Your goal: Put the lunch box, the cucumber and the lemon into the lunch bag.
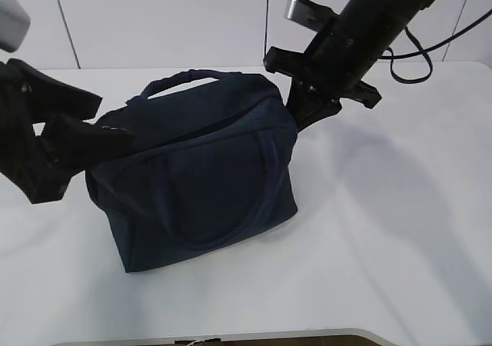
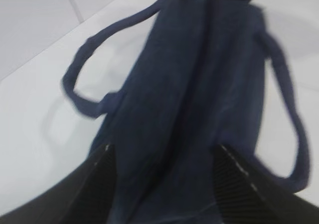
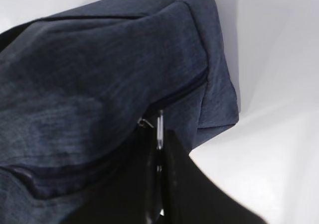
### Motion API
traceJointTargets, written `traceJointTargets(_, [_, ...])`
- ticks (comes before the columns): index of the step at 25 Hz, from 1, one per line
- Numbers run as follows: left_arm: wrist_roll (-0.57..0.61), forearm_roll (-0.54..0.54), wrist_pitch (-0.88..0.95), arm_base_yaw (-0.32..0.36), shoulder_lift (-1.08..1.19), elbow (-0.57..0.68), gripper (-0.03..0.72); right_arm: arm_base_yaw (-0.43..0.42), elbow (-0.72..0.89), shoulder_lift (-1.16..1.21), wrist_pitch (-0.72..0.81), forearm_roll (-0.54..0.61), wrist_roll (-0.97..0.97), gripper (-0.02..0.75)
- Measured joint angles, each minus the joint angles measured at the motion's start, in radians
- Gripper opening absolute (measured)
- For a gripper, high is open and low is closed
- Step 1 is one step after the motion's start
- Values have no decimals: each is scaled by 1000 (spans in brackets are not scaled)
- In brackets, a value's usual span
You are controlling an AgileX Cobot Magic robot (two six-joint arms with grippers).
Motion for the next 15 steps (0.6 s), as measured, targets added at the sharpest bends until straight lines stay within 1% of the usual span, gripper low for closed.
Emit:
traceJointTargets(4, [0, 20, 104, 0, 10, -69, 450, 22, 0, 0, 0, 38, -8, 5])
traceJointTargets(7, [27, 26, 167, 0, 54, -115, 450, 43, 0, 0, 0, 66, -19, 5])
traceJointTargets(15, [73, 39, 286, 0, 247, -254, 452, 62, 0, 0, 0, 99, -36, 5])
